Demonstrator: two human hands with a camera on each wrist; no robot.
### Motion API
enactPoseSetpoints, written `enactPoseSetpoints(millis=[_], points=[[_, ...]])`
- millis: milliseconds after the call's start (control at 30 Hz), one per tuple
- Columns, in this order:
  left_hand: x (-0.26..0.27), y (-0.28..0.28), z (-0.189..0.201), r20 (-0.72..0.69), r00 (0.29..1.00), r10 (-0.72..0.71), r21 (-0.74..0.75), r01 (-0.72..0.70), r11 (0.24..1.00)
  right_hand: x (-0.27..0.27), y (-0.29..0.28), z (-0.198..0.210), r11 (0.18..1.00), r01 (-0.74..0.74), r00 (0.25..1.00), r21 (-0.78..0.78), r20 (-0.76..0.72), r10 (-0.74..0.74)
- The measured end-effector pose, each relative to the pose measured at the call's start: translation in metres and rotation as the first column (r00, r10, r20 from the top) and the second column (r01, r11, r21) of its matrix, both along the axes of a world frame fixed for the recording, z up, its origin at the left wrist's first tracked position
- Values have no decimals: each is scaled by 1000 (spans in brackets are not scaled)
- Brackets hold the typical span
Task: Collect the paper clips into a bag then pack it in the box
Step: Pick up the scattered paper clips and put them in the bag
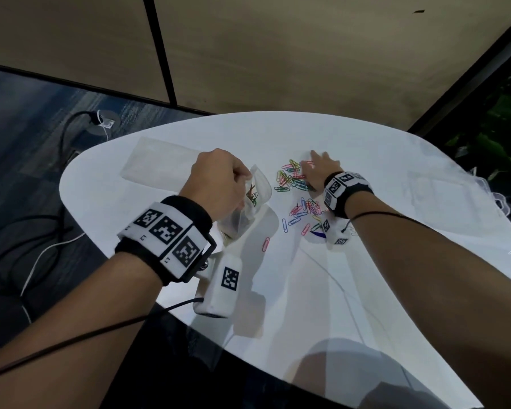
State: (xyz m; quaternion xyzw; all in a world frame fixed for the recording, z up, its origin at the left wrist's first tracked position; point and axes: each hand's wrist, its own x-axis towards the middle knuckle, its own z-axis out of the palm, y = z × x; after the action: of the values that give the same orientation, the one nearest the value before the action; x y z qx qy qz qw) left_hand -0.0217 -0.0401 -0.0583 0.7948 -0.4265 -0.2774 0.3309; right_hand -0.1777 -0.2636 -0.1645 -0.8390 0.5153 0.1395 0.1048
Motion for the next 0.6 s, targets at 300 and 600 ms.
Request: enactPoseSetpoints(millis=[300, 600], points=[[-1, 0, 0, 15, 1000, -23, 10, 23, 1000, 10, 24, 14, 990, -110, 989, -84, 90, 117], [-6, 5, 9, 44, 998, -42, 25, 41, 999, -33, 37, 54, 811, 322, 490, 488, 647, -584]])
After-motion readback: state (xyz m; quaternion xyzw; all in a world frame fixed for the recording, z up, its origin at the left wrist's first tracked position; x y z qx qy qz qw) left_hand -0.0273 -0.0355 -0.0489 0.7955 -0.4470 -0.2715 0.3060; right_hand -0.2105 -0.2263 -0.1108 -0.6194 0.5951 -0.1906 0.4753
